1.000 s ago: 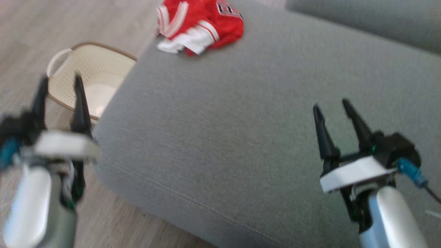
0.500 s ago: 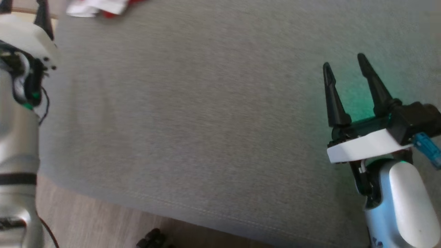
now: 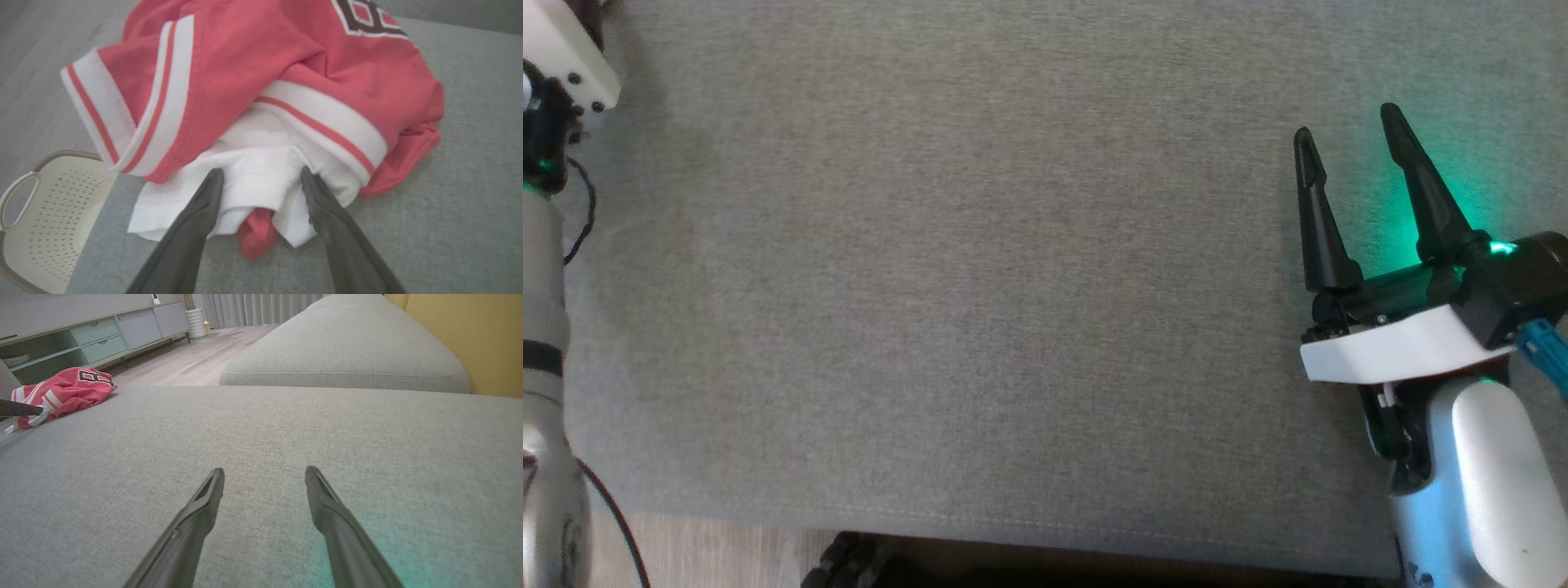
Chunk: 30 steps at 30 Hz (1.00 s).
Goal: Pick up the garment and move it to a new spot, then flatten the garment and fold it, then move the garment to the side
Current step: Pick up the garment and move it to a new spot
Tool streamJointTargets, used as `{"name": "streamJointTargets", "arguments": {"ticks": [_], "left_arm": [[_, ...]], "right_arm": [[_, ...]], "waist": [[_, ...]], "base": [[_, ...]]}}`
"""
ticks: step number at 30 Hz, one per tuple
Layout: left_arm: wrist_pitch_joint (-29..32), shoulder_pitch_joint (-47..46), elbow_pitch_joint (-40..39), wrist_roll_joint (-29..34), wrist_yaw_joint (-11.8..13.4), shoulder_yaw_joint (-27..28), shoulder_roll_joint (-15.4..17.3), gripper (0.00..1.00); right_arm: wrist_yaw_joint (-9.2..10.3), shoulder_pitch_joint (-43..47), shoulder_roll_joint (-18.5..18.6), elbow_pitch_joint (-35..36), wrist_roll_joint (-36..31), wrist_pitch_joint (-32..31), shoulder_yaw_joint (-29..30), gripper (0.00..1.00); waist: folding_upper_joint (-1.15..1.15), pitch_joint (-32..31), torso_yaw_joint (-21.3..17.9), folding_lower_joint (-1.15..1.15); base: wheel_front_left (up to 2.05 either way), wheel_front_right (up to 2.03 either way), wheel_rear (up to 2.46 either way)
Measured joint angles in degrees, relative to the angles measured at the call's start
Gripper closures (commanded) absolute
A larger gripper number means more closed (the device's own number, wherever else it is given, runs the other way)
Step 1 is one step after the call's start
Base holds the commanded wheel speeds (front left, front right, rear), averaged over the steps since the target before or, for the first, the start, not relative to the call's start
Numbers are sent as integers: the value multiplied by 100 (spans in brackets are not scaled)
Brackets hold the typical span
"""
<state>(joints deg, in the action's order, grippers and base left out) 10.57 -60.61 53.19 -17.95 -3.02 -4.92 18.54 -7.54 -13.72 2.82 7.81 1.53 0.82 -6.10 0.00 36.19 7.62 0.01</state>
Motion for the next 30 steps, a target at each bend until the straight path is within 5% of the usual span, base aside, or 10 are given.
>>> {"name": "streamJointTargets", "arguments": {"ticks": [1, 2, 4, 19, 30], "left_arm": [[18, -21, 82, -1, 2, 1, 18, 0], [68, -32, 156, -1, 9, 1, 49, 15], [76, -77, 246, 0, 27, -2, 102, 100], [43, -86, 382, 183, -156, -450, 158, 100], [142, -136, -463, 324, -407, -1232, 35, 100]], "right_arm": [[0, -1, 0, -9, 7, 22, -8, 0], [0, -4, 1, -30, 44, 34, -16, 0], [0, -5, 1, -70, 62, 75, -23, 0], [0, -88, 2, -701, 452, 517, -9, 0], [0, 136, -1, -1217, 740, 814, 181, 0]], "waist": [[0, 18, -40, 0], [0, 27, -78, 0], [0, 23, -134, -1], [0, -748, -255, -1], [0, -1984, -496, -1]], "base": [[0, 0, 0], [0, 0, 0], [0, 0, 0], [0, 0, 0], [0, 0, 0]]}}
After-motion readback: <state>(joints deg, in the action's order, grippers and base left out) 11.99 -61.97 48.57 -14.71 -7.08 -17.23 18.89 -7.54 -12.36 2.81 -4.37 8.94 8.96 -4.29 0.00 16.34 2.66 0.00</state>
